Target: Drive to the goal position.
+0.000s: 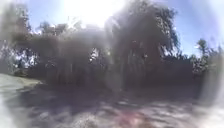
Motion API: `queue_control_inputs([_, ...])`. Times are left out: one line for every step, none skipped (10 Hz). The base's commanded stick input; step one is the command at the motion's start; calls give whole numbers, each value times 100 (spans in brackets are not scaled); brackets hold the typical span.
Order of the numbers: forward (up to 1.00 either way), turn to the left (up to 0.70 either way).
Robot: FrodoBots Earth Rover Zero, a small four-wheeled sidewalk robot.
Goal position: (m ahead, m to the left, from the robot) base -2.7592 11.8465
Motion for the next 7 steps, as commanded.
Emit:
queue_control_inputs([70, 35])
queue_control_inputs([70, 35])
queue_control_inputs([70, 35])
queue_control_inputs([70, 35])
queue_control_inputs([70, 35])
queue_control_inputs([70, 35])
queue_control_inputs([70, 35])
